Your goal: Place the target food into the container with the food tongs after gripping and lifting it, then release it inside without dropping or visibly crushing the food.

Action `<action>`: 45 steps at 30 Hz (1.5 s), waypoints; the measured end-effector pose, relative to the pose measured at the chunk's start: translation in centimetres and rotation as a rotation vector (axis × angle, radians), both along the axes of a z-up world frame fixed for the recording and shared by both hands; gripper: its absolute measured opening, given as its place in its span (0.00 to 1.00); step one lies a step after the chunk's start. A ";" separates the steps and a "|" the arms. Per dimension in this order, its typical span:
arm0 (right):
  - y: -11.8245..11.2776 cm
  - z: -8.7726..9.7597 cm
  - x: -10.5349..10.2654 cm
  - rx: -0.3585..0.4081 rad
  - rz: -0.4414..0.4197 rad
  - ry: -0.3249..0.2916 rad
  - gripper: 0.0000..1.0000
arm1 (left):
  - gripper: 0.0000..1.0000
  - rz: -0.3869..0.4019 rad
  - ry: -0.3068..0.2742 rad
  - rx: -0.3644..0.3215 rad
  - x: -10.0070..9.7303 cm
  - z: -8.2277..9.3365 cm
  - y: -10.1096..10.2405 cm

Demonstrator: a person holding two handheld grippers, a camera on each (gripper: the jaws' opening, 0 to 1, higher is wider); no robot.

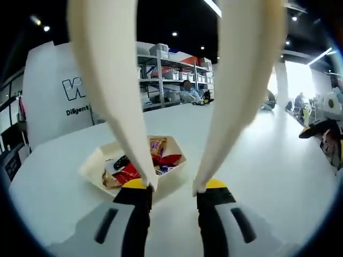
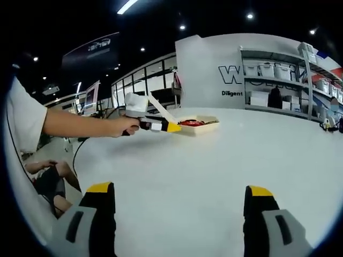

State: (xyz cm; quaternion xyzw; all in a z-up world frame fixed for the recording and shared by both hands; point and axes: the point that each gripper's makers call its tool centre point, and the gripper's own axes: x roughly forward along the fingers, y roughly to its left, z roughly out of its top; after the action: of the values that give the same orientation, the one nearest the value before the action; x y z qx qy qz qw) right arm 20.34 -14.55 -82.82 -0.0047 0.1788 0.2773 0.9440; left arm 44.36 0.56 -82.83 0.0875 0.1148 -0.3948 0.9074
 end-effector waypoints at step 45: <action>10.5 1.4 -2.5 -0.085 0.247 -0.055 0.99 | 0.32 -0.069 0.058 -0.099 -12.7 -0.9 2.0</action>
State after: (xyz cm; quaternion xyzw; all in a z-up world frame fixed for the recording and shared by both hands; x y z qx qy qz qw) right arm 17.85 -4.02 -81.41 -0.0741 0.1624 0.3835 0.9061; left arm 31.66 2.55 -83.70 0.0347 0.1183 -0.4336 0.8926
